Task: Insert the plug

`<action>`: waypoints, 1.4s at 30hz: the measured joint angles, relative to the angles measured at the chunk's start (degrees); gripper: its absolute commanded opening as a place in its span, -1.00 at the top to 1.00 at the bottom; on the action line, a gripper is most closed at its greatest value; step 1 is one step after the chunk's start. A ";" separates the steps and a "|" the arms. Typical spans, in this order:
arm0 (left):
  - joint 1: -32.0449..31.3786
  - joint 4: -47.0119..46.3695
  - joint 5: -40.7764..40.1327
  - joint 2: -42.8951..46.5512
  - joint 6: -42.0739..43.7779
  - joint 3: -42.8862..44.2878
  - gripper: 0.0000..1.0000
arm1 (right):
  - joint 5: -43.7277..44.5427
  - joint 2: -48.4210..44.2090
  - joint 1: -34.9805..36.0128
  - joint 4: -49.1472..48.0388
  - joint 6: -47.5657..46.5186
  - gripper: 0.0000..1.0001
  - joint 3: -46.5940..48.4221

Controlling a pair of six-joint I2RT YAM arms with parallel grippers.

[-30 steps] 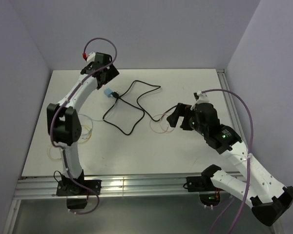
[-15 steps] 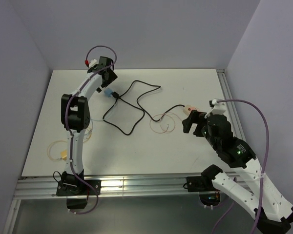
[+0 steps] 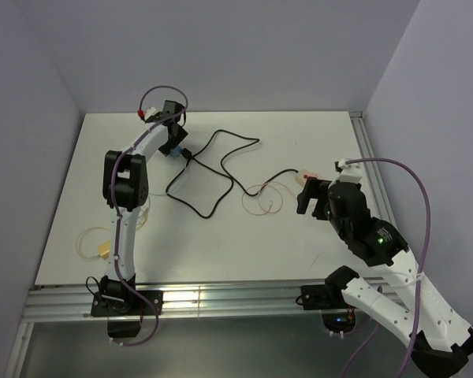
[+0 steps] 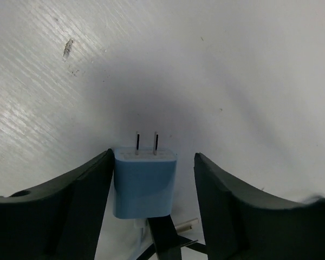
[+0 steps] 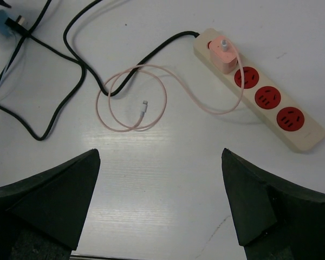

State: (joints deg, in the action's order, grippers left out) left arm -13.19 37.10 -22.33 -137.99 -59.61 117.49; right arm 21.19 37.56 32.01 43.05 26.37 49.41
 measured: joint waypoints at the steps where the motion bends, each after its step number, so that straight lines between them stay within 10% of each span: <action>1: 0.00 -0.28 0.02 0.00 0.04 -0.24 -0.14 | 0.35 -0.81 0.00 0.07 -0.17 -1.00 0.00; 8: 0.44 -3.37 0.52 0.00 0.76 -1.64 1.00 | 4.09 -5.64 0.00 1.25 1.03 -1.00 0.70; 17: 1.40 -5.62 -1.11 10.45 4.57 -15.98 1.00 | 3.17 0.48 0.00 3.23 -2.38 -1.00 4.11; 24: 1.09 -9.09 0.72 42.64 5.57 -36.44 1.00 | -6.01 10.14 0.00 -0.07 -4.33 -1.00 7.76; 32: -2.80 -10.12 9.64 74.23 -7.82 -49.70 0.99 | -21.90 11.50 4.85 -23.91 2.82 -0.82 0.74; 42: -9.31 -11.52 12.70 91.27 -21.92 -66.10 0.99 | -12.28 33.97 26.05 -44.96 4.70 -0.71 10.93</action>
State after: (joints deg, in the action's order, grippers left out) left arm -22.50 25.58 -9.63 -46.72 -81.54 51.40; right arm 8.91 71.53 58.06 -1.91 31.07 60.34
